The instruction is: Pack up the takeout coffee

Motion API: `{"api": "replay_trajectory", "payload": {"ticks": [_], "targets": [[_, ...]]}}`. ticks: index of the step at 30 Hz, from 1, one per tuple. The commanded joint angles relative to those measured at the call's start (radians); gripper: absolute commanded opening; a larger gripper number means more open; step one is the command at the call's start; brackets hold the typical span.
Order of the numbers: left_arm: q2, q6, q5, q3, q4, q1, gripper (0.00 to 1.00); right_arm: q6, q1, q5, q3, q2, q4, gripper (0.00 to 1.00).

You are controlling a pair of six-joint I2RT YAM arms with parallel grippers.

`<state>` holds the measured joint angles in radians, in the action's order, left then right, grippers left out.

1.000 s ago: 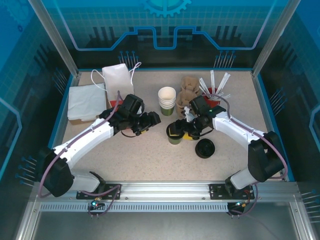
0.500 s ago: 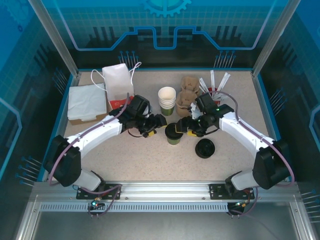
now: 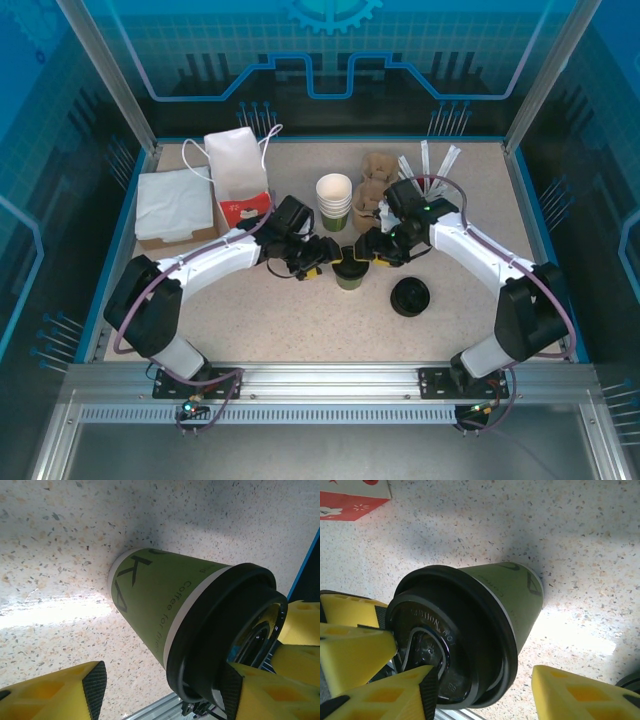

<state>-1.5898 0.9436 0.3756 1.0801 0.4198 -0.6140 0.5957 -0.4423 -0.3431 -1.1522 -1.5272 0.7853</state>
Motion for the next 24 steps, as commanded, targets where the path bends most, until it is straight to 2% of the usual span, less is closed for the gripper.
{"api": "replay_trajectory", "payload": {"ticks": [1,10,17,24], "targets": [[-0.015,0.005,0.013,0.026,0.020,-0.012,0.64,-0.008,0.006,0.016,-0.024,-0.026,0.049,0.51],[-0.019,-0.014,-0.008,0.038,0.048,-0.012,0.64,-0.015,-0.002,0.049,-0.023,-0.040,0.101,0.43],[-0.032,-0.014,-0.016,0.043,0.059,-0.018,0.64,-0.025,-0.017,0.059,-0.024,-0.045,0.117,0.42],[-0.014,-0.034,-0.035,0.097,0.070,-0.018,0.69,-0.022,-0.022,0.054,-0.024,-0.056,0.108,0.42]]}}
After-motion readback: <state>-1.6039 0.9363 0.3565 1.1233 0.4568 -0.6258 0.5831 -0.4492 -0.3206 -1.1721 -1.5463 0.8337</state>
